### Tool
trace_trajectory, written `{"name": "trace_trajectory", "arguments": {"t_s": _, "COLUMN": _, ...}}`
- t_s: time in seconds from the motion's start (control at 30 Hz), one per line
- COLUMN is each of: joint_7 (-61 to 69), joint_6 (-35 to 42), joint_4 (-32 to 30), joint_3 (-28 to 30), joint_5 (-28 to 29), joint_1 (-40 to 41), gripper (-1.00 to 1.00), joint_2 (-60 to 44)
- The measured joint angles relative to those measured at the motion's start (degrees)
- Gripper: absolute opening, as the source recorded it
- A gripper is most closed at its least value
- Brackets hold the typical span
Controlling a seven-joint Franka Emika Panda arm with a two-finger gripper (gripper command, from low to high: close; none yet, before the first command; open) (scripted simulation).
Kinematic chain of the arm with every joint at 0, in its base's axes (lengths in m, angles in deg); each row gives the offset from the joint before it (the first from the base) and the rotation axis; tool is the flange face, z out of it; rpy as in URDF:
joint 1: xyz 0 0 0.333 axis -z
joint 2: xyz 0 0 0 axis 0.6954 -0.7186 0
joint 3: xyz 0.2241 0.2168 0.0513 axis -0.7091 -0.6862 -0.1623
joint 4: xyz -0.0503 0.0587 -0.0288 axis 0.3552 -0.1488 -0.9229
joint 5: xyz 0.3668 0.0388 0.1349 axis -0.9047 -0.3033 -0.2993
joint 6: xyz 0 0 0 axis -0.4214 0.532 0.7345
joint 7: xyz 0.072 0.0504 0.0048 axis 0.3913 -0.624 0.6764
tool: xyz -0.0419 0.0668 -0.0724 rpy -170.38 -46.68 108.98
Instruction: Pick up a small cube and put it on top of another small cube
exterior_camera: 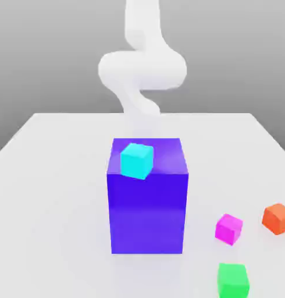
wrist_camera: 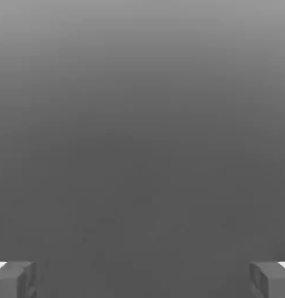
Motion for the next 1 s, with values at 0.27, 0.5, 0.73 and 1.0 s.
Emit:
{"name": "trace_trajectory", "arguments": {"t_s": 0.27, "joint_7": 6.8, "joint_6": -10.6, "joint_4": -9.2, "joint_3": -3.5, "joint_5": -1.2, "joint_1": -8.0, "gripper": 0.0, "joint_2": -17.2}}
{"name": "trace_trajectory", "arguments": {"t_s": 0.5, "joint_7": 11.7, "joint_6": -19.7, "joint_4": -17.0, "joint_3": -7.9, "joint_5": -1.1, "joint_1": -13.6, "gripper": 0.0, "joint_2": -31.7}}
{"name": "trace_trajectory", "arguments": {"t_s": 0.73, "joint_7": 12.0, "joint_6": -29.0, "joint_4": -23.3, "joint_3": -10.1, "joint_5": 4.5, "joint_1": -19.0, "gripper": 0.0, "joint_2": -46.4}}
{"name": "trace_trajectory", "arguments": {"t_s": 1.0, "joint_7": 7.4, "joint_6": -38.5, "joint_4": -21.4, "joint_3": -3.3, "joint_5": 11.0, "joint_1": -24.5, "gripper": -1.0, "joint_2": -58.4}}
